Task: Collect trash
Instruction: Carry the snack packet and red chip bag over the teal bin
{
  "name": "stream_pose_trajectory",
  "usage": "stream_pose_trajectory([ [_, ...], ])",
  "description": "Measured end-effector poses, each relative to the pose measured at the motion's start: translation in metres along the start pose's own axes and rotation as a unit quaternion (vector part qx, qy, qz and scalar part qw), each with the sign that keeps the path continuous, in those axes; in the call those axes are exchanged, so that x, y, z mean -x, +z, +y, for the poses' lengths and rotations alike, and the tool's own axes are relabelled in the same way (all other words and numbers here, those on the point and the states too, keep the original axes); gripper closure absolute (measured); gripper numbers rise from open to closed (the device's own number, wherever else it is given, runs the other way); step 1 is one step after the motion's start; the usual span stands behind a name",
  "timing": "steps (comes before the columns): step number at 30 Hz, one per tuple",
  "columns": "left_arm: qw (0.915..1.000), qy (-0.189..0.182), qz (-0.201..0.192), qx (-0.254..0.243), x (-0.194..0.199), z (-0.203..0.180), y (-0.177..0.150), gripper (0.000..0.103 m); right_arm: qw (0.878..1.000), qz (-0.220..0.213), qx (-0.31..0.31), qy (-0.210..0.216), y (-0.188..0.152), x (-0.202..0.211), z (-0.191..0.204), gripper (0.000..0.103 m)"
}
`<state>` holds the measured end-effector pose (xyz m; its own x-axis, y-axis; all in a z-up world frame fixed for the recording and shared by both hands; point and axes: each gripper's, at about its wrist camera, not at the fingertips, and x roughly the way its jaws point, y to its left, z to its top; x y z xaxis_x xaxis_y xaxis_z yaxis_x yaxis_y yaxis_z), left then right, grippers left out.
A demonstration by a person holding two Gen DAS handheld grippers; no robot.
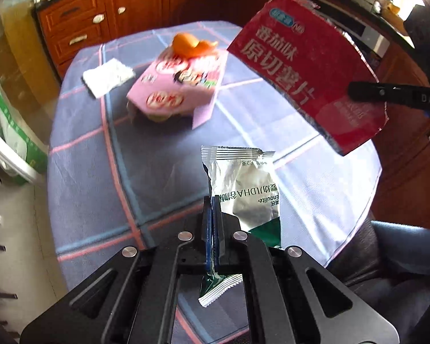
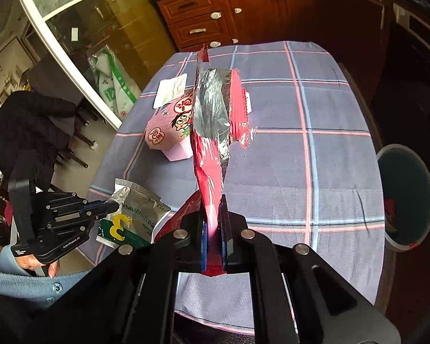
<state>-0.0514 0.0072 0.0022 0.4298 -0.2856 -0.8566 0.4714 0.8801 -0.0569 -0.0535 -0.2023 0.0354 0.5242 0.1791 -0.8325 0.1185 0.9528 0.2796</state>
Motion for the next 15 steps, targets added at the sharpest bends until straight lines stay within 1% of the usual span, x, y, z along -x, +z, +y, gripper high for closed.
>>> stream_pose_trajectory([
  [4,0.9997,-0.008,-0.015,-0.019,0.000,-0.011,0.034,0.102,1.000,-0.020,-0.023,-0.002,-0.002,0.016,-0.020,0.097],
  [8,0.9983,-0.020,-0.027,-0.048,0.000,-0.037,0.068,0.102,0.998,-0.041,-0.049,-0.014,-0.003,0.033,-0.047,0.097],
  [11,0.9961,-0.031,-0.037,-0.075,-0.008,-0.058,0.098,0.102,0.995,-0.056,-0.077,-0.034,-0.005,0.049,-0.077,0.097],
  [15,0.9923,-0.055,-0.037,-0.105,-0.027,-0.097,0.138,0.102,0.987,-0.068,-0.122,-0.076,-0.013,0.073,-0.128,0.097],
])
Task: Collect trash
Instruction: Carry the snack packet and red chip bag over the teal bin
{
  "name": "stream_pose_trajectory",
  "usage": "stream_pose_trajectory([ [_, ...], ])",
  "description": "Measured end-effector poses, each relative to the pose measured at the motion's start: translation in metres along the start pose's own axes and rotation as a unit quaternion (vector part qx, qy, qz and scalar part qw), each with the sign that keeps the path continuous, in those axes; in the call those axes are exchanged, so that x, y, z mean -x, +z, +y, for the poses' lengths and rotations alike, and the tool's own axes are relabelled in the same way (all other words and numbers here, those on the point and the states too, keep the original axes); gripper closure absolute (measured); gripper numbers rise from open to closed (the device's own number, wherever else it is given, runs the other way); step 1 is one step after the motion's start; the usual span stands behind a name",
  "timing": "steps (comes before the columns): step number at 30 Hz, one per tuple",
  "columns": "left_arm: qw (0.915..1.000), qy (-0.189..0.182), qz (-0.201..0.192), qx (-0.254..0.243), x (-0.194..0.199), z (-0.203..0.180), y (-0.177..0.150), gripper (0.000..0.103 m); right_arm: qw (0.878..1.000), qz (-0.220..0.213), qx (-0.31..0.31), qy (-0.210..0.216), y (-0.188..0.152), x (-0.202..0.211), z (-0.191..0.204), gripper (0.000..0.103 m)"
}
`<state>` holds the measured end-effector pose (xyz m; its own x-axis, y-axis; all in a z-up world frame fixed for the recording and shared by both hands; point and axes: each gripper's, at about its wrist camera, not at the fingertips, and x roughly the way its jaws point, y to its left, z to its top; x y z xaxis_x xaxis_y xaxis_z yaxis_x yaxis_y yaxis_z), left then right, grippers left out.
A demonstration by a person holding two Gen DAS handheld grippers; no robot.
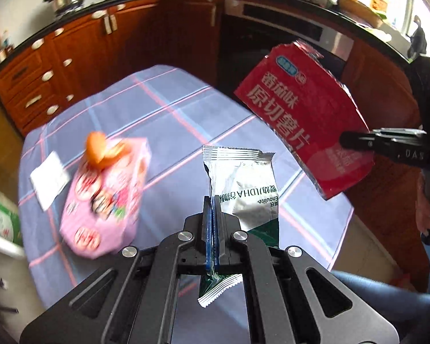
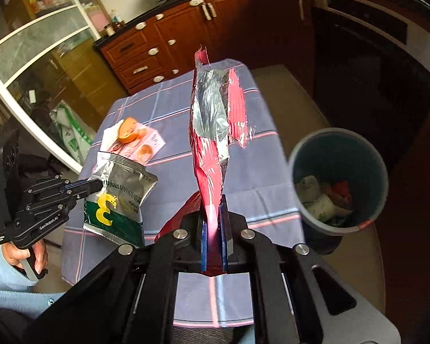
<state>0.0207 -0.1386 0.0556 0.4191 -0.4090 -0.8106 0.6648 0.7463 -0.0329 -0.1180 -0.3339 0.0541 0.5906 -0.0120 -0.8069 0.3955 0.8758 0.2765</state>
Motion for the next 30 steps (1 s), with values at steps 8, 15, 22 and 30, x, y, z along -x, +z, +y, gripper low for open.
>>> stream_pose_trajectory([
  [8,0.9967,-0.060,0.027,-0.047,-0.085,-0.083,0.081,0.102,0.992,0.020,-0.082,-0.094,0.002,0.003,-0.103,0.096],
  [15,0.9918,-0.078,0.072,-0.071,-0.163,-0.141,0.120,0.102,0.983,0.090,-0.102,-0.121,0.006,-0.040,-0.154,0.096],
  [22,0.9882,-0.082,0.102,-0.080,-0.218,-0.167,0.140,0.102,0.975,0.140,-0.098,-0.140,0.018,-0.075,-0.186,0.094],
  [30,0.9852,-0.083,0.120,-0.090,-0.245,-0.168,0.142,0.099,0.973,0.159,-0.106,-0.127,0.031,-0.095,-0.208,0.052],
])
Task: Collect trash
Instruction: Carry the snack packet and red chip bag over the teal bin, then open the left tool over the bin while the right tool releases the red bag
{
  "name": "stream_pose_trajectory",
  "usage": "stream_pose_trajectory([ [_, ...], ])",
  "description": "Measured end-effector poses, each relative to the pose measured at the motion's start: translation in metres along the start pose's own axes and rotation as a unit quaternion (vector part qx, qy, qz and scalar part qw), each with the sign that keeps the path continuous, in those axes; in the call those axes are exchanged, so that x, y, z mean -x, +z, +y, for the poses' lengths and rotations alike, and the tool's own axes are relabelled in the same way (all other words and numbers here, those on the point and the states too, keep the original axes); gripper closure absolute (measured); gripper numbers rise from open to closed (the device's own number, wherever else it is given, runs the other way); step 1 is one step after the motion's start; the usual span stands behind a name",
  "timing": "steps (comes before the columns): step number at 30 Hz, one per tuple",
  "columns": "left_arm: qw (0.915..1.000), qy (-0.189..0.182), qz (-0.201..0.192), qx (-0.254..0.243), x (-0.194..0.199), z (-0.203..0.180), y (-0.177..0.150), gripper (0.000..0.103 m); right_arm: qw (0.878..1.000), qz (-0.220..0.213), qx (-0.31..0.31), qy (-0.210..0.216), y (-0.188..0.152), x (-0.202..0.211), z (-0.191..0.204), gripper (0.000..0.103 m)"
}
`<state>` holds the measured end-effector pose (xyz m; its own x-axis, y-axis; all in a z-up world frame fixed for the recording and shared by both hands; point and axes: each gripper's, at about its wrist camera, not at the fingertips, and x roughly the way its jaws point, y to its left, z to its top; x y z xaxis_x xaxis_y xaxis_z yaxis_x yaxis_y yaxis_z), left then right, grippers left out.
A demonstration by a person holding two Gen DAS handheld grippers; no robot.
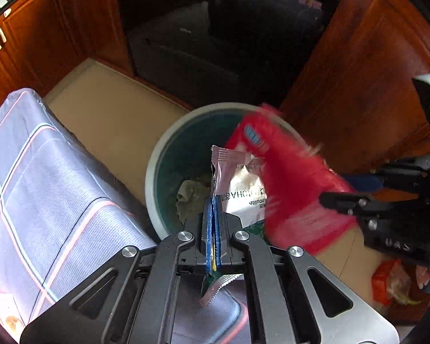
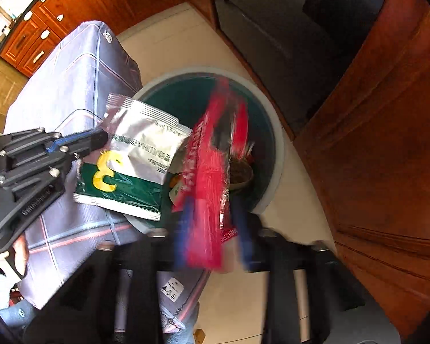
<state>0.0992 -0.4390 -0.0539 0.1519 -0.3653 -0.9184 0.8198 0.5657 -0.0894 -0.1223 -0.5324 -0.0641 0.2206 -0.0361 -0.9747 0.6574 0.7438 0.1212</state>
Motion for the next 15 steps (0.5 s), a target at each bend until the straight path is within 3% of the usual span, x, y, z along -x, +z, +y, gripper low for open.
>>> stream_pose_trajectory([
  [1,1.0000,-0.001,0.003,-0.001,-0.001,0.000,-0.001,0.096,1.000,-0.004,-0.004,0.002,0.001,0.001,-0.002,0.032],
  [3,1.0000,-0.005,0.002,-0.006,0.000,-0.001,-0.002,0.074,1.000,-0.015,-0.008,0.006,0.004,0.003,-0.003,0.026],
  [4,0.9999,0.001,-0.003,-0.010,0.002,-0.001,-0.004,0.047,1.000,-0.014,-0.012,0.008,0.004,0.003,-0.004,0.023],
  [5,0.9997,0.013,-0.015,-0.013,0.006,-0.002,-0.005,0.036,1.000,-0.011,-0.019,0.012,0.005,0.003,-0.005,0.019],
  [15,0.9995,0.008,-0.028,-0.014,0.023,0.000,-0.013,0.034,0.999,-0.002,-0.044,0.014,-0.001,0.008,-0.001,0.019],
])
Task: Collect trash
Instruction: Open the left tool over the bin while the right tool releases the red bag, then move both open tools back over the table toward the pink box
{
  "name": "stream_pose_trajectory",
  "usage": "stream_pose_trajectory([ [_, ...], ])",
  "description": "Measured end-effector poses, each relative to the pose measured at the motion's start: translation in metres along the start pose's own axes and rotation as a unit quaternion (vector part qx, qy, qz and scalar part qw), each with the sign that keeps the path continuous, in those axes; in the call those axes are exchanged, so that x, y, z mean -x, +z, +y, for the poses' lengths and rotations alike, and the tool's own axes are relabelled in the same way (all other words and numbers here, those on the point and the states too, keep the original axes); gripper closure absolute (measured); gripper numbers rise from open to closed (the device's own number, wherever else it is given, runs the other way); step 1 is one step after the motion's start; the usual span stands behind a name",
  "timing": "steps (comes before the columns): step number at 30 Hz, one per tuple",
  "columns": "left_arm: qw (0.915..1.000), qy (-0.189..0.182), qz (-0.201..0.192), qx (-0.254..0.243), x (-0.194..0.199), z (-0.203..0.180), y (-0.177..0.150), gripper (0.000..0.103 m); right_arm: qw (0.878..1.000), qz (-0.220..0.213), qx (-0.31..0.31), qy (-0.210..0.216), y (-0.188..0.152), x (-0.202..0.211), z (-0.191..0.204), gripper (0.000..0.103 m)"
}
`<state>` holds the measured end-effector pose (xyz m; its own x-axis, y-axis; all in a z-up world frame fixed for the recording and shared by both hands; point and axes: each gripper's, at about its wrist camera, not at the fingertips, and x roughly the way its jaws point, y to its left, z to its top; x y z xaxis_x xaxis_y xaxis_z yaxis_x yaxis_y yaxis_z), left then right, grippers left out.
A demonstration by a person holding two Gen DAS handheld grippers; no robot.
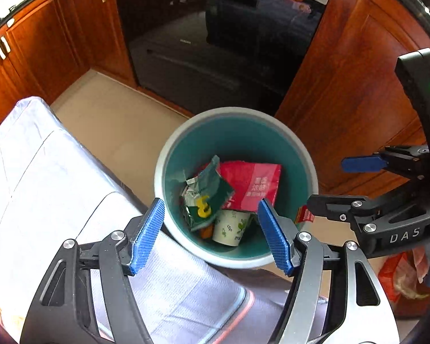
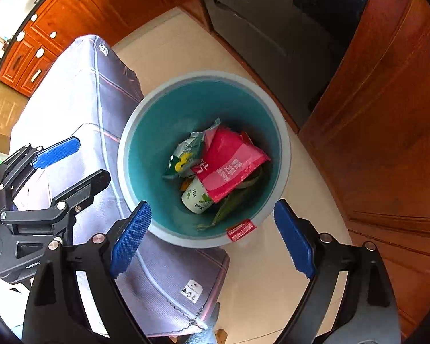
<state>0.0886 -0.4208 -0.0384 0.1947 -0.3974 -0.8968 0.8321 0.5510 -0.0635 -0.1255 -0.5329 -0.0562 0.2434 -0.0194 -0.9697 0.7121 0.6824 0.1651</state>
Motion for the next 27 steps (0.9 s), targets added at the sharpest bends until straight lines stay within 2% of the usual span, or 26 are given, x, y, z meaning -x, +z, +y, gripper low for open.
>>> stream_pose_trajectory([
  [15,0.9990,-0.004,-0.037,0.023,0.048,0.013,-0.036,0.021,0.999,-0.022,0.022,-0.013,-0.020,0.036,0.041,0.016],
  [21,0.9980,0.005,-0.052,0.034,0.075,0.029,-0.064,0.015,0.999,-0.033,0.033,-0.008,-0.030,0.053,0.068,0.016],
  [27,0.9953,0.019,-0.067,0.068,0.106,0.061,-0.104,0.010,0.998,-0.035,0.059,0.003,-0.040,0.063,0.110,0.015],
])
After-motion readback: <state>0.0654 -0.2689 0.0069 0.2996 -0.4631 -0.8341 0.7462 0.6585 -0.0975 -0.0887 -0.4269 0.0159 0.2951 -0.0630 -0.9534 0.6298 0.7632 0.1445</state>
